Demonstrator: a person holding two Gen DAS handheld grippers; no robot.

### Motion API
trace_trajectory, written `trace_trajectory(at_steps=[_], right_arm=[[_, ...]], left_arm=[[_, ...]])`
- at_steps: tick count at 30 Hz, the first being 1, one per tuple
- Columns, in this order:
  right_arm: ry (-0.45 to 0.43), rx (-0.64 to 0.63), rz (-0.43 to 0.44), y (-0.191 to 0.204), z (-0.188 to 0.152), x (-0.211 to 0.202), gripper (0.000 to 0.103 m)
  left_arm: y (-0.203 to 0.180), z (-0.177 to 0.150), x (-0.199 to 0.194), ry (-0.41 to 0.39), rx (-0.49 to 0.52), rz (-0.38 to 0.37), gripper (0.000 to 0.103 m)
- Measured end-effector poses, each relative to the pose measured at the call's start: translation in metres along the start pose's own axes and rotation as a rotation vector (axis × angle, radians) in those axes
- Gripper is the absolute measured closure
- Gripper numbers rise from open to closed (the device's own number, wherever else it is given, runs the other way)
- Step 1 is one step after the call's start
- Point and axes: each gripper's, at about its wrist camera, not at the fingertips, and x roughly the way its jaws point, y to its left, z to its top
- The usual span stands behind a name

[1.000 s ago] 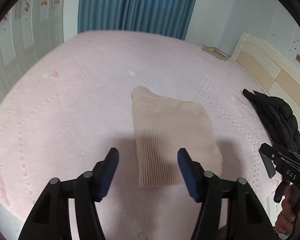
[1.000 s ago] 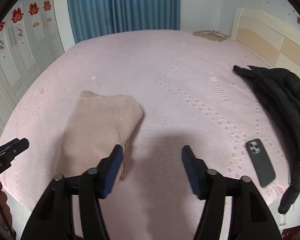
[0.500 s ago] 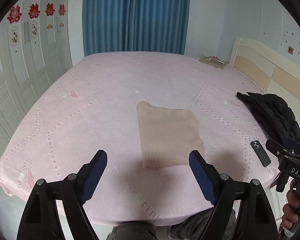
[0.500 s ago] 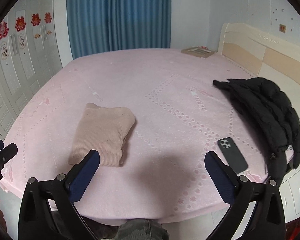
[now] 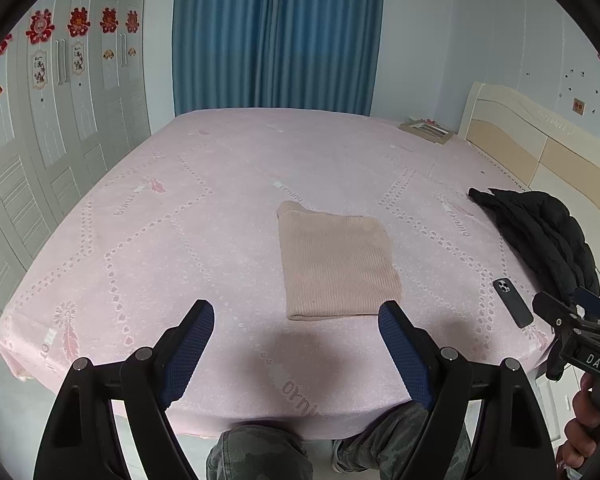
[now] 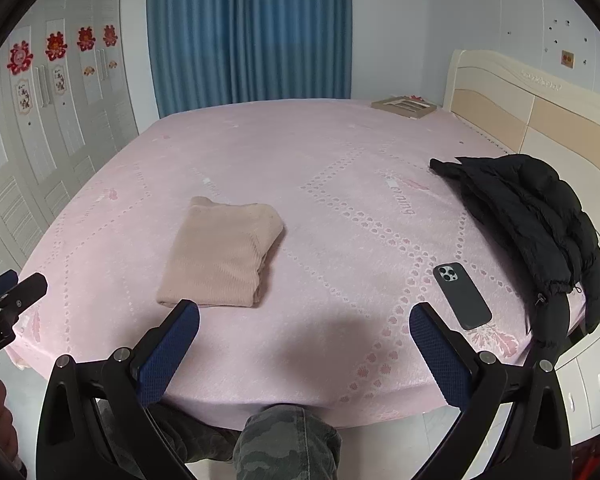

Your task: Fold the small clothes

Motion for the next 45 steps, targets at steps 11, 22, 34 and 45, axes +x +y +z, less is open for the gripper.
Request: trace_trajectory(at_steps=[11, 22, 34, 45], right_arm=[[0.004, 0.020, 0.007, -0.0014, 0.0001, -0.0046, 0.000], [0.006, 0.009, 0.011, 0.0035, 0.0017, -0.0031, 0.000], [0.000, 0.018, 0.019, 0.0051, 0.0039, -0.0052, 0.000], [0.005, 0.016, 0.017, 0.0048, 0.0048, -0.0036, 0.000]], left_arm=[[0.0006, 0.0000, -0.0052, -0.004, 0.006, 0.002, 0.019], [0.0035, 0.0001, -0.0011, 0.007, -0.003, -0.004, 0.019], [0.0049, 0.0023, -0.0028, 0.004, -0.002, -0.002, 0.019], [0.0048, 0.0028, -0.0057, -0.002, -0.002, 0.001, 0.019]])
